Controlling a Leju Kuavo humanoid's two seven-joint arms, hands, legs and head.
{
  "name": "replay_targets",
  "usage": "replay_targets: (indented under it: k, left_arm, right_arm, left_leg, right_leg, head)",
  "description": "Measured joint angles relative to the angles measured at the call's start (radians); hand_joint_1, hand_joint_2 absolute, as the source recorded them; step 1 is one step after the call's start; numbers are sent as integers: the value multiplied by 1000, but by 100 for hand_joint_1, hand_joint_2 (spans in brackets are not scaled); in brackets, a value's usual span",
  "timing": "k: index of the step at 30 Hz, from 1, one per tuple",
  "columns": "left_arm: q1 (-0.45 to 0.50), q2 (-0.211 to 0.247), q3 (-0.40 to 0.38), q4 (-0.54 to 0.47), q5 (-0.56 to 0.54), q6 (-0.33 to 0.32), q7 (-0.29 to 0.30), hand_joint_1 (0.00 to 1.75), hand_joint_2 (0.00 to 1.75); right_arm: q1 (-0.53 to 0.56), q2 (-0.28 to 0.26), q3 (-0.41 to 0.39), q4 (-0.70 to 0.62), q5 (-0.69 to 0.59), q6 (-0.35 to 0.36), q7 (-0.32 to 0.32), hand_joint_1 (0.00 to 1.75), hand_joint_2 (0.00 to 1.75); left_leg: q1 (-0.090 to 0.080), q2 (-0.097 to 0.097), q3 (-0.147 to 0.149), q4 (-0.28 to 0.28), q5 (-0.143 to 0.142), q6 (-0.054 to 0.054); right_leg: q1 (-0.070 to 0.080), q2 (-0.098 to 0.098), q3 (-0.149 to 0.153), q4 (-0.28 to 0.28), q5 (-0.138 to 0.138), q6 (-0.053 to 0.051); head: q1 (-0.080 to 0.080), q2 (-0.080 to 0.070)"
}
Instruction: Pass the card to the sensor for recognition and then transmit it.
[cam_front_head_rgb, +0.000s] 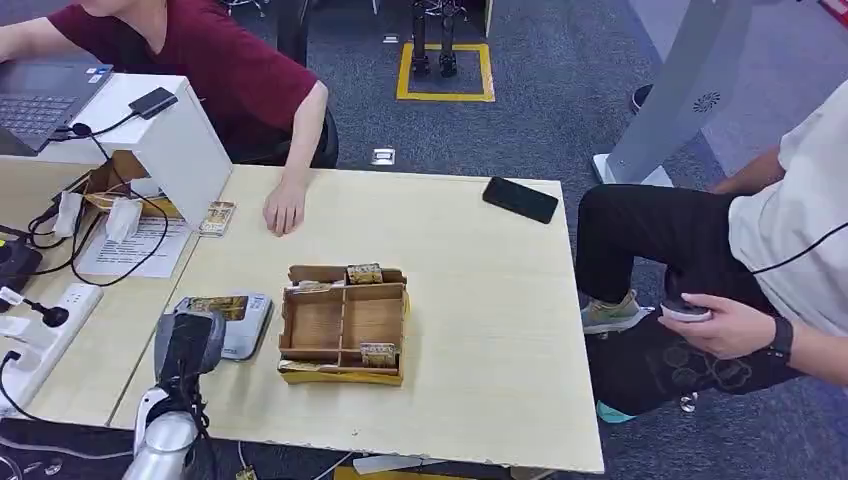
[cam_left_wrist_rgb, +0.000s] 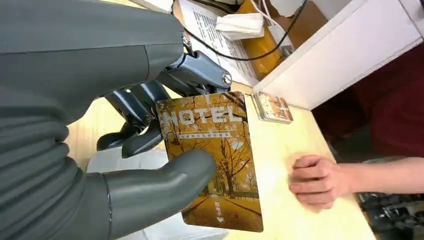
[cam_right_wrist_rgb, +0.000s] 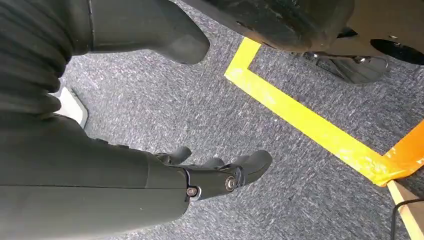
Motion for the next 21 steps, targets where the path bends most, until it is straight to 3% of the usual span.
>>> replay_targets:
  k: [21]
  left_arm:
    - [-65, -7, -21, 193, -141, 72, 61, 175, 175]
  right_arm:
    - [-1, 5, 0, 0, 14, 8, 6, 0, 175]
  left_leg:
    - [0, 0, 1, 0, 0, 0]
  right_leg:
    - [0, -1, 2, 0, 0, 0]
  head:
    - [0, 0]
